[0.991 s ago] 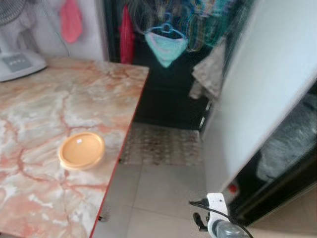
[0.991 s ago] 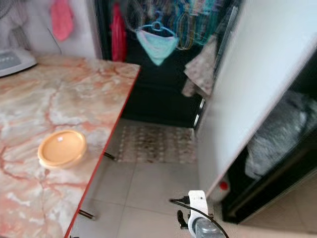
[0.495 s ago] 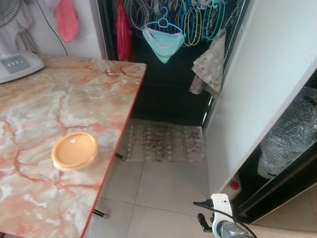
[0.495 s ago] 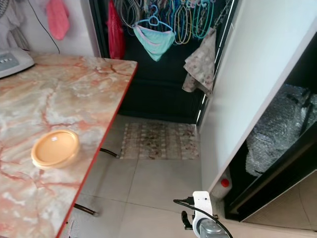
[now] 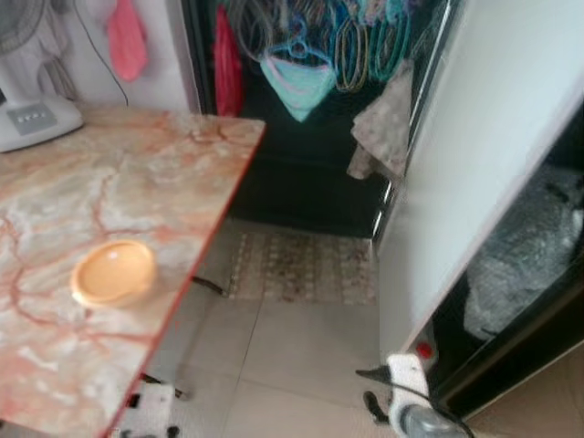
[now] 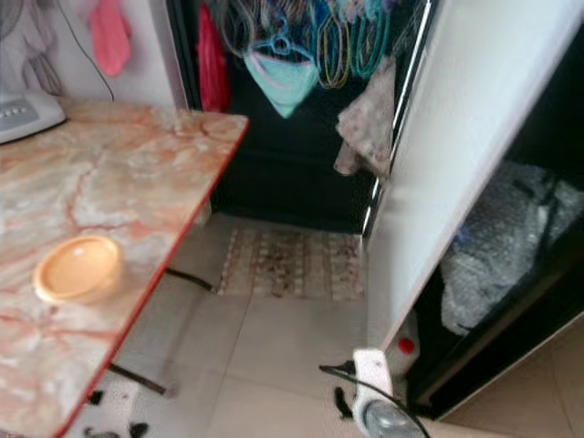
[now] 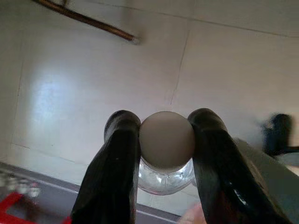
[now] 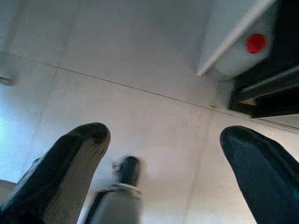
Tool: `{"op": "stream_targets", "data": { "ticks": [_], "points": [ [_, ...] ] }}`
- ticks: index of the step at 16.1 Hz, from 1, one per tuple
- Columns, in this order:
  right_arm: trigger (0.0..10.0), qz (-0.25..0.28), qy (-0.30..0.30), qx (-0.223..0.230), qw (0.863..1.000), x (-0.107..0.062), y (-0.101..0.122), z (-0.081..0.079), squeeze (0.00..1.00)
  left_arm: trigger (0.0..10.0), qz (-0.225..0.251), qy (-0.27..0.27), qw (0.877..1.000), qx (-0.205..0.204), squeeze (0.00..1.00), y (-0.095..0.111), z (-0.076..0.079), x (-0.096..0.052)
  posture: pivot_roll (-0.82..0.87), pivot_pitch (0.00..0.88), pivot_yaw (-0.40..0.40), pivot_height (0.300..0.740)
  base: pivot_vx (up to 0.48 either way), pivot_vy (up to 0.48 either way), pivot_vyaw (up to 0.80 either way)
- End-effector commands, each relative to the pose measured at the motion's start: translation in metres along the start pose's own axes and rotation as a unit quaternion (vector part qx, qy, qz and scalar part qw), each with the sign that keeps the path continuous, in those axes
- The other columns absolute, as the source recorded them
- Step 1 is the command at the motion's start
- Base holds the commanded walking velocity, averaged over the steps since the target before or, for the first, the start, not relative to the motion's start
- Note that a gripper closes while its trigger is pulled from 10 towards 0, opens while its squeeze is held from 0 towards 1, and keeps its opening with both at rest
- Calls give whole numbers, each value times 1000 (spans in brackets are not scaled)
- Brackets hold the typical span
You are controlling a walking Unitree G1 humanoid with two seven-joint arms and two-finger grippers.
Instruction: Restocking fridge
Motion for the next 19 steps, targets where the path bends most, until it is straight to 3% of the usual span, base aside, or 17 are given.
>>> {"op": "stream_targets", "data": {
  "ticks": [1,10,12,19],
  "points": [
    [10000,0,5,0,1000,1,1,-4,0,10000,-2,4,1000,5,0,-2,-5,-1,85,0,-17,740,0,-270,0],
    [10000,3,3,11,1000,1,2,-4,0,10000,-4,4,1000,-5,0,-2,-5,-1,86,0,-17,740,0,-90,0],
    [10000,-7,9,-9,1000,1,1,-5,0,10000,-3,4,1000,-5,0,-2,-5,0,87,0,-17,740,0,0,-753],
    [10000,-8,5,-9,1000,1,1,-4,0,10000,-5,3,1000,-12,0,-2,-5,0,86,0,-19,740,0,0,-788]
  ]
}}
Point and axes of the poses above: a point about 5 cm out from each wrist's last joint towards the gripper, its own x axis pointing out of the wrist towards the gripper, its own y axis along the axis of the wrist's last joint, z = x × y, the point moved 5 cm from there along x, pointing out of the wrist towards the gripper, and after that the axes turned 4 degrees about -x, right-handed, at the moved point
